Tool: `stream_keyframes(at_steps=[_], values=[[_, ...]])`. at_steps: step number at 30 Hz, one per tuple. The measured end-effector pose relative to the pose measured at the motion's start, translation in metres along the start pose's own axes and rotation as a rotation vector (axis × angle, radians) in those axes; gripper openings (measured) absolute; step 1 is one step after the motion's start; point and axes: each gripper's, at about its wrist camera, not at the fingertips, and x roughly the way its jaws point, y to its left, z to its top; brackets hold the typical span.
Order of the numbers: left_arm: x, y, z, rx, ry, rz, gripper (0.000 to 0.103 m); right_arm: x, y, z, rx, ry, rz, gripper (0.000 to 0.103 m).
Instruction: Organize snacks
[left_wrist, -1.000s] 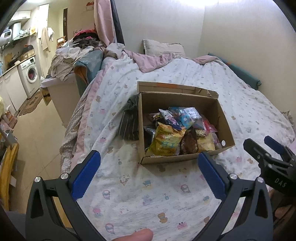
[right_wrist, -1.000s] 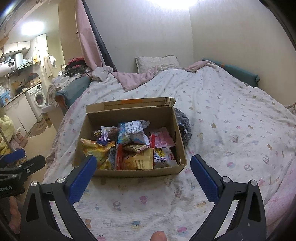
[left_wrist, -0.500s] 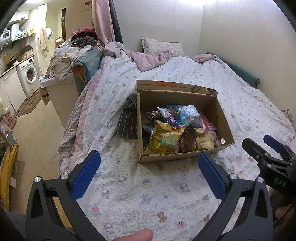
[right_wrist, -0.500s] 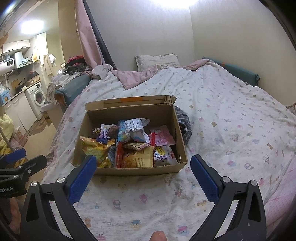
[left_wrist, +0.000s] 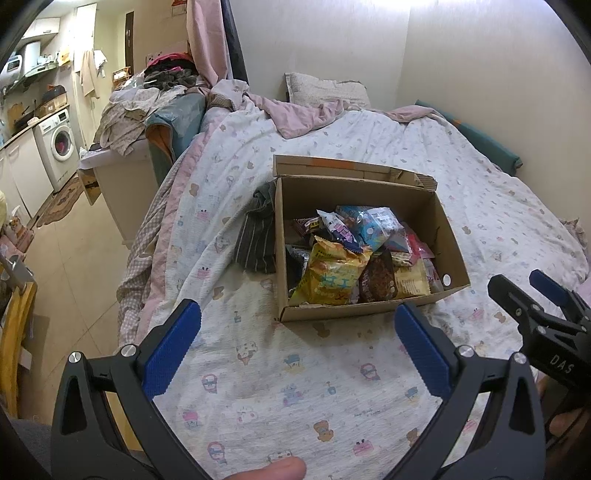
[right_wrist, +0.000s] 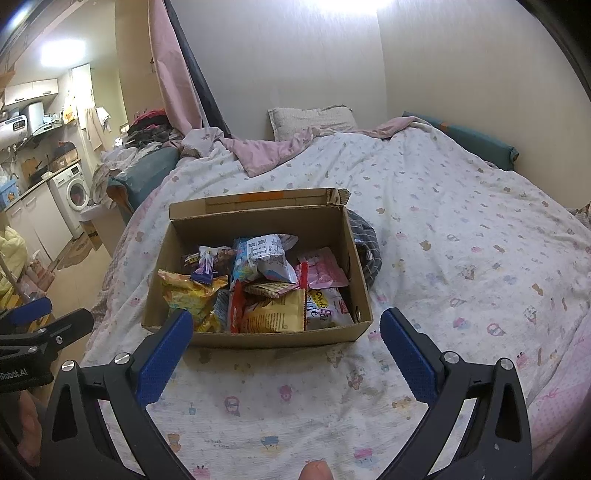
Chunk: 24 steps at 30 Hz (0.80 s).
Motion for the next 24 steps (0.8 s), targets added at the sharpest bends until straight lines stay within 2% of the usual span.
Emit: stream_keyframes(at_steps=[24], values=[[-0.0017, -0.0031, 0.0009, 0.010, -0.005, 0.002, 0.103, -0.0023, -0.0009, 0.0011, -0.001, -0.009, -0.009, 0.103]])
